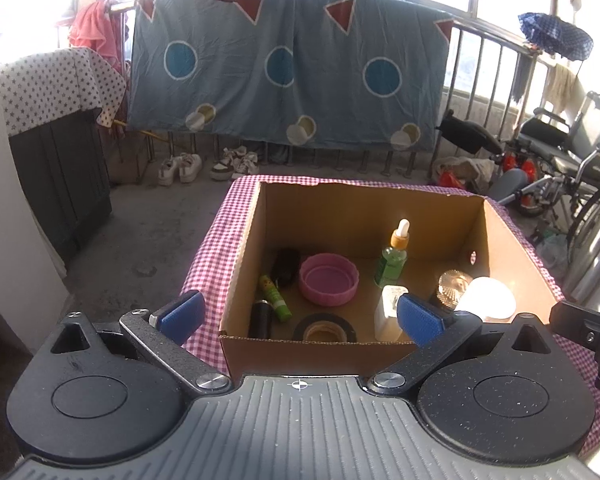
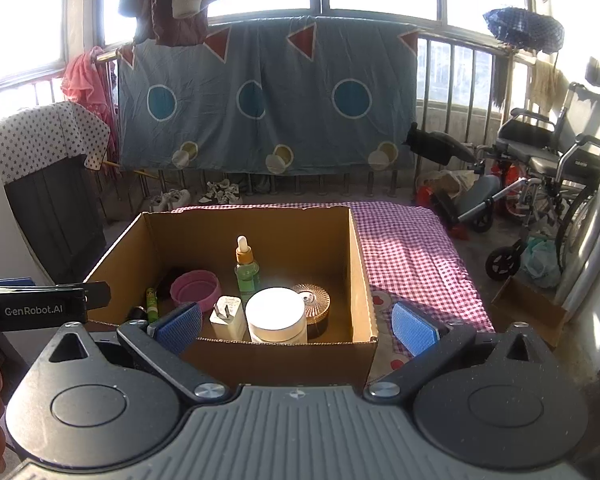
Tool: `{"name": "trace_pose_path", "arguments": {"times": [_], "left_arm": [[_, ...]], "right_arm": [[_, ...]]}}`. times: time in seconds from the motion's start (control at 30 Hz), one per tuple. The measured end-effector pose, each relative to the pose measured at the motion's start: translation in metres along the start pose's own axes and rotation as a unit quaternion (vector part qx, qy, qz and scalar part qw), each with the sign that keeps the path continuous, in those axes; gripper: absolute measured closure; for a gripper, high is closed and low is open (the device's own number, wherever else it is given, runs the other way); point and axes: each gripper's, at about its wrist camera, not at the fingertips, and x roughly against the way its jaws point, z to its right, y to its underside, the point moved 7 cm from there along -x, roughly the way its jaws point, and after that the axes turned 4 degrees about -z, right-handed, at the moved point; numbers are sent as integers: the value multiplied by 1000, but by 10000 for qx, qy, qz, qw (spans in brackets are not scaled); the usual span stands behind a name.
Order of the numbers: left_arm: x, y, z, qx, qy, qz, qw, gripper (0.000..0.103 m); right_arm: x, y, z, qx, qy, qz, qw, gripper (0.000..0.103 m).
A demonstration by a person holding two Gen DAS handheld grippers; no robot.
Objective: Organize rigid objects
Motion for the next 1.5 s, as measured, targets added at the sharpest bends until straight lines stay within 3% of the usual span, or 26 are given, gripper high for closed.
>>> {"name": "trace_pose_path", "arguments": {"times": [0.13, 0.73, 1.5], "left_arm": [[-1, 1, 4, -65, 182, -114, 9997, 0], [-9, 6, 9, -374, -89, -429, 9983, 1], [-7, 7, 16, -638, -309, -469, 9964, 1]], "right_arm": [[-12, -1, -8, 18, 86, -106, 9999, 0], [-31, 11, 0, -108, 127, -403, 9990, 0], [-31, 17, 7, -173, 201, -474, 9985, 0]]}}
